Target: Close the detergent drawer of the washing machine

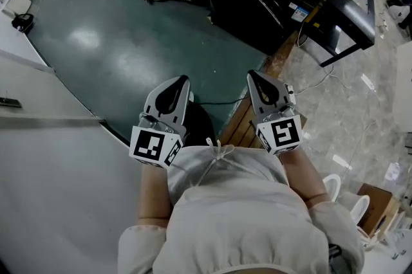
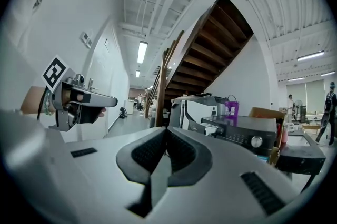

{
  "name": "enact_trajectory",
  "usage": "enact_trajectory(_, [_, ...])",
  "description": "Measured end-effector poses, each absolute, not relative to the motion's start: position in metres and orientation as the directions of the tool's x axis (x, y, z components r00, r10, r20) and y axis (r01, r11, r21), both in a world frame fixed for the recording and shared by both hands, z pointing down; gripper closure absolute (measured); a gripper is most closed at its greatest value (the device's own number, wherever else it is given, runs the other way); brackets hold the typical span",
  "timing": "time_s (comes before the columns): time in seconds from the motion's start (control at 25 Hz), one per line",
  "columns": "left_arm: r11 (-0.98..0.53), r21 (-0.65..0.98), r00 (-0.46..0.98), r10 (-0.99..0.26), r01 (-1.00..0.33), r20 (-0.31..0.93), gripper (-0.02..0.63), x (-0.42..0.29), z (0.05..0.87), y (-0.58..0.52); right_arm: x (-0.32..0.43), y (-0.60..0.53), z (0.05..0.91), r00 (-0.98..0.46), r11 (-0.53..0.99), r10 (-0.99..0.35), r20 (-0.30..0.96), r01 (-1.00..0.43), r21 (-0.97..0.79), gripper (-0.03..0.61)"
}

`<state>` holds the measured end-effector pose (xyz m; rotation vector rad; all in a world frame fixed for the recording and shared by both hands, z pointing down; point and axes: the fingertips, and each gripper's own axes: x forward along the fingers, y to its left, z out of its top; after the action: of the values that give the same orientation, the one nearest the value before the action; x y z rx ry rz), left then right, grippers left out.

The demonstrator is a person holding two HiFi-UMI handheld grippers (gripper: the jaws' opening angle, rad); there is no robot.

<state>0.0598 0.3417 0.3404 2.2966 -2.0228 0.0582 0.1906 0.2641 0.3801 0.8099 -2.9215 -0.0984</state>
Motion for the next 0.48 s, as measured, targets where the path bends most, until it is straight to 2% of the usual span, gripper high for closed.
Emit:
enact_trajectory(0.28, [-0.169, 0.074, 0.174, -0.982, -0.983, 0.070, 0.594, -0.032, 0.340, 0.279, 0.112, 0.206, 0.385, -0.798, 0.808, -0.589, 0.125, -0.586, 0.065, 0.574])
enact_trajectory(0.48, [-0.265, 0.087, 0.272, -0.958, -0.960, 0.090, 0.594, -0.110, 0.342, 0.211, 0.042, 0.149, 0.381, -0.713, 0.729, -0.683, 0.157, -0.679, 0.084, 0.574])
